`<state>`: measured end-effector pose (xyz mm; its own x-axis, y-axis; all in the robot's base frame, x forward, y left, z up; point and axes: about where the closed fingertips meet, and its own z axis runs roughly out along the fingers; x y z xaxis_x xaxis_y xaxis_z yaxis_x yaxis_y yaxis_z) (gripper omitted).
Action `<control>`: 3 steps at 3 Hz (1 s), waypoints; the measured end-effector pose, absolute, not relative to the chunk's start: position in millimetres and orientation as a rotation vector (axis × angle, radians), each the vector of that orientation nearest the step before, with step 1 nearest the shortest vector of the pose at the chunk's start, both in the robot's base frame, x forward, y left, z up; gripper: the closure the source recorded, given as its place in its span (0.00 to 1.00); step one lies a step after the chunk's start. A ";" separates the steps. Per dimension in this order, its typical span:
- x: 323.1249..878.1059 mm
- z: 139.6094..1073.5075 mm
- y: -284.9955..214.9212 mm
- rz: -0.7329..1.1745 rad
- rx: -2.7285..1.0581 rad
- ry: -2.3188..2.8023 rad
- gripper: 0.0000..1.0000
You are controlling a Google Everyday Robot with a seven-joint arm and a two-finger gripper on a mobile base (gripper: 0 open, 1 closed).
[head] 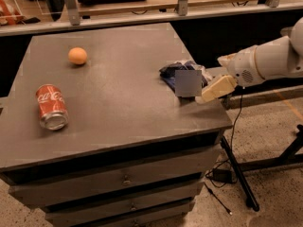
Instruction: Pick blue chip bag
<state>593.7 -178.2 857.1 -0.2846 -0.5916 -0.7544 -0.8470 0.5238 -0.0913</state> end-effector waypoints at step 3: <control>597.1 856.3 -147.5 0.448 -1.282 1.930 0.62</control>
Offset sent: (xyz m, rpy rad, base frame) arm 0.0061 0.0303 -0.0128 0.0400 0.0172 0.0889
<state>597.1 -147.5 856.3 -0.2053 -0.6257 -0.7526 -0.8934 0.4338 -0.1170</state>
